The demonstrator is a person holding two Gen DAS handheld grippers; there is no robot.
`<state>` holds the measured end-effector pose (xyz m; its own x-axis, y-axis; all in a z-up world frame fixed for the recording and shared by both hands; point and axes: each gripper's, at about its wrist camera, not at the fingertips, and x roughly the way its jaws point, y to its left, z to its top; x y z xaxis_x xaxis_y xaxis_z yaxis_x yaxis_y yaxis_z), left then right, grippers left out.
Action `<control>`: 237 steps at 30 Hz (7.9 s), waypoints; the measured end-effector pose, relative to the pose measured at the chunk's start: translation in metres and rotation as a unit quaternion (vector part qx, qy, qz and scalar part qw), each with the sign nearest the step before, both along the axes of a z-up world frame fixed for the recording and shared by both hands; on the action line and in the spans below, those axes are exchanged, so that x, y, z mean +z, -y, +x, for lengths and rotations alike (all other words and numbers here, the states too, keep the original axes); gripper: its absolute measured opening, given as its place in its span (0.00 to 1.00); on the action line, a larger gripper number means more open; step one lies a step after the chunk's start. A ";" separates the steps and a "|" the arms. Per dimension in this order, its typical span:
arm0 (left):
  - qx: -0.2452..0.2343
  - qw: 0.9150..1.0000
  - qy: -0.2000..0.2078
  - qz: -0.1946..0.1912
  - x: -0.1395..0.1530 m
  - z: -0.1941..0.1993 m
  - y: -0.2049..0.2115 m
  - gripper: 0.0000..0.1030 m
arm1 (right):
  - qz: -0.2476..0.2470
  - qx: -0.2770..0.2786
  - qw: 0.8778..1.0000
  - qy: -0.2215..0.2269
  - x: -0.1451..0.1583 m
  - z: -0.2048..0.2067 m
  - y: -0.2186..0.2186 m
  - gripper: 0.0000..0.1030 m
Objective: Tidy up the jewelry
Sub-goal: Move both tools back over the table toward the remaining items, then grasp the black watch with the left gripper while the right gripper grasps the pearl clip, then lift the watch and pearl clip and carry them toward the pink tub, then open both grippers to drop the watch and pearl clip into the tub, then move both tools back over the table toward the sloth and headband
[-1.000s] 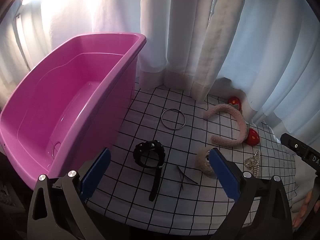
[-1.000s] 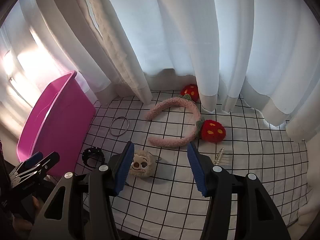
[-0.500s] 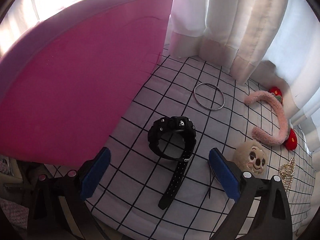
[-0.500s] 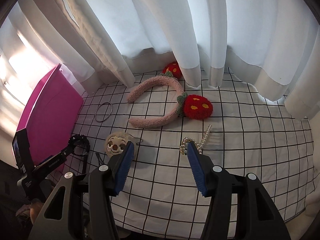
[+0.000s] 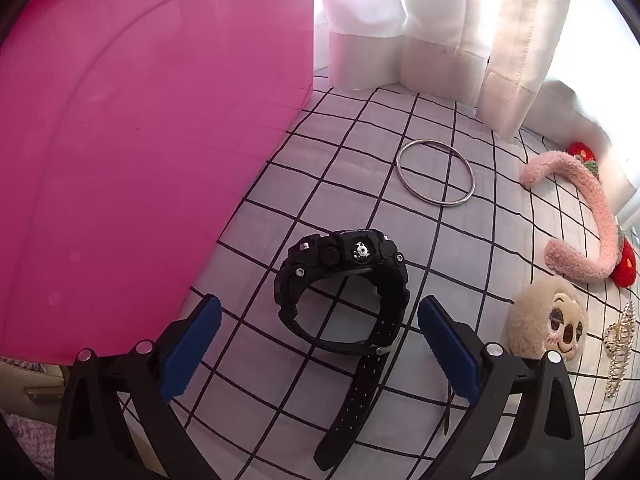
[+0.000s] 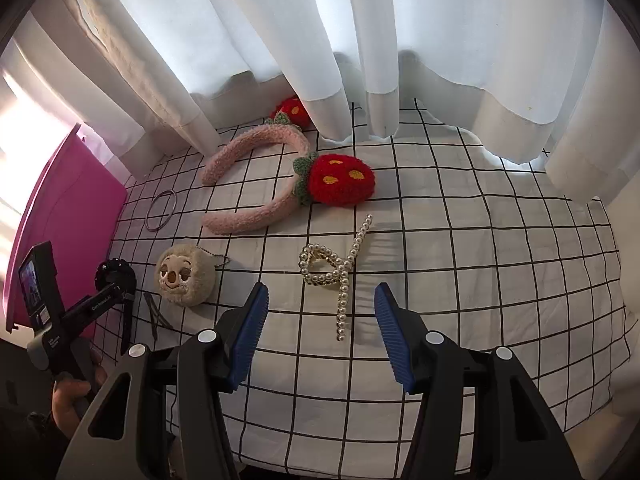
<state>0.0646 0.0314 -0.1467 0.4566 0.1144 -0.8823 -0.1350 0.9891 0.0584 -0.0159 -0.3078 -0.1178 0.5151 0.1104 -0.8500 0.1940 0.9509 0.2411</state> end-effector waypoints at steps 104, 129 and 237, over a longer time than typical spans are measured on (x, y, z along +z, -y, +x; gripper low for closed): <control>-0.080 0.994 0.060 -0.034 0.052 -0.017 0.017 0.65 | -0.070 -0.002 0.997 0.039 -0.020 0.034 -0.027 0.41; -0.068 0.982 0.171 -0.037 0.184 -0.028 -0.012 0.65 | -0.072 0.096 0.977 0.177 0.115 0.066 -0.111 0.41; -0.054 0.992 0.111 -0.041 0.160 -0.048 0.003 0.94 | -0.052 0.042 0.994 0.087 0.078 0.034 -0.056 0.60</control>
<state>0.0163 0.0283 0.0132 0.6457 -0.0144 -0.7635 -0.0280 0.9987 -0.0426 0.0185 -0.2513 -0.0403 0.6480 0.0747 -0.7580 0.0773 0.9836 0.1630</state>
